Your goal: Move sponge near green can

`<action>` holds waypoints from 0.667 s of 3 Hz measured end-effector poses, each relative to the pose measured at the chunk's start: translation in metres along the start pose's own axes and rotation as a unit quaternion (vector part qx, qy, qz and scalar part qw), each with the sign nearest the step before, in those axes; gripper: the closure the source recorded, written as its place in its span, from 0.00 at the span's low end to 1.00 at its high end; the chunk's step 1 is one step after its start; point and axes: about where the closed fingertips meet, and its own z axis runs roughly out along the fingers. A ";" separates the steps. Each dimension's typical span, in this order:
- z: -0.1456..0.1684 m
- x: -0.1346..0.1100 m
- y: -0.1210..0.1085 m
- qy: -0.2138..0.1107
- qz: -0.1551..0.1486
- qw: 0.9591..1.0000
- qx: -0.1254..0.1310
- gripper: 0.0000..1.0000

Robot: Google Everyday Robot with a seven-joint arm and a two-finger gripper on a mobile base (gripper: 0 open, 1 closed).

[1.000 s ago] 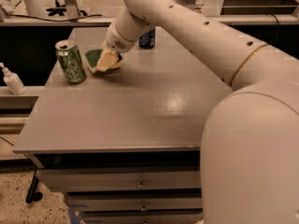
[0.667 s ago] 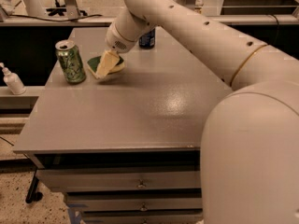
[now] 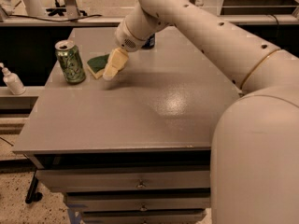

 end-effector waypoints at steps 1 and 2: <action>-0.039 0.021 -0.006 -0.045 0.015 0.999 -0.015 0.00; -0.096 0.044 -0.017 -0.078 0.013 0.997 -0.015 0.00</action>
Offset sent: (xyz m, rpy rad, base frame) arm -0.0017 -0.1737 0.0885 0.2287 0.0033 0.0512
